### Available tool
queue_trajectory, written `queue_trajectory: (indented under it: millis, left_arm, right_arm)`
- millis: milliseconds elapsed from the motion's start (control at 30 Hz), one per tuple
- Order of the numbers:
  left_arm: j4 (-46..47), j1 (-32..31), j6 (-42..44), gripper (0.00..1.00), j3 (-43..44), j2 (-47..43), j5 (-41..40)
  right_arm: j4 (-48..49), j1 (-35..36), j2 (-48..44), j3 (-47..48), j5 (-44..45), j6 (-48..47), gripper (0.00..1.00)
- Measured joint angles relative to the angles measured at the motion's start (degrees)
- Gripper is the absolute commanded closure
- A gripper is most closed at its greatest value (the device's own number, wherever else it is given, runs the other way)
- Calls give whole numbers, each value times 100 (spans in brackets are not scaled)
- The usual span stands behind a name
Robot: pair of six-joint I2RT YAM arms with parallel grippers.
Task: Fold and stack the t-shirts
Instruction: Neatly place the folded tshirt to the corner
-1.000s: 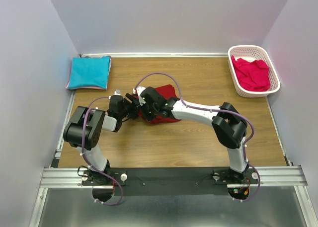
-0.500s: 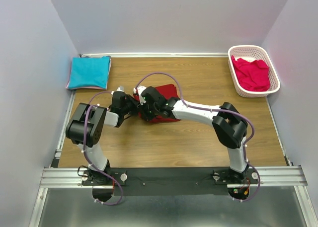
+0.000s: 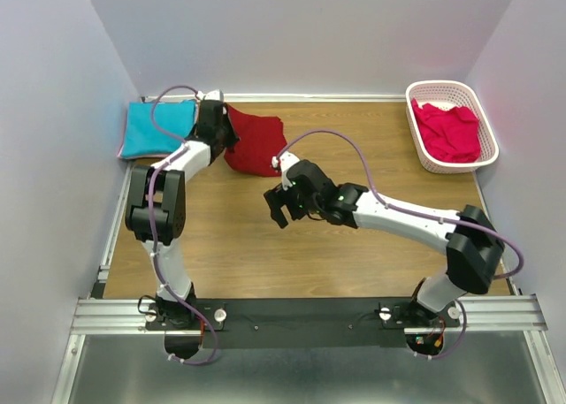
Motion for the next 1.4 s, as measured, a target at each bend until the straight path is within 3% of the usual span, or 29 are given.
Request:
queue_trajectory:
  millis: [233,567,933,1400]
  left_arm:
    - [-1158,166,1443,100,1725,1014,-1097]
    - [-1849,190,2938,100,2962,1519,-2315]
    - [-2177,190,3987,100,3626,1679,-3108]
    - [-2332,190,4470,100,3825,1665,-3224]
  right_arm:
    - [-275,-13,-706,-654,205,262,5]
    - [-643,-39,-540,-612,223,328,5]
    - [-1259,-48,-22,131,221,339,5]
    - [-1823,-48,332,645,219,413,5]
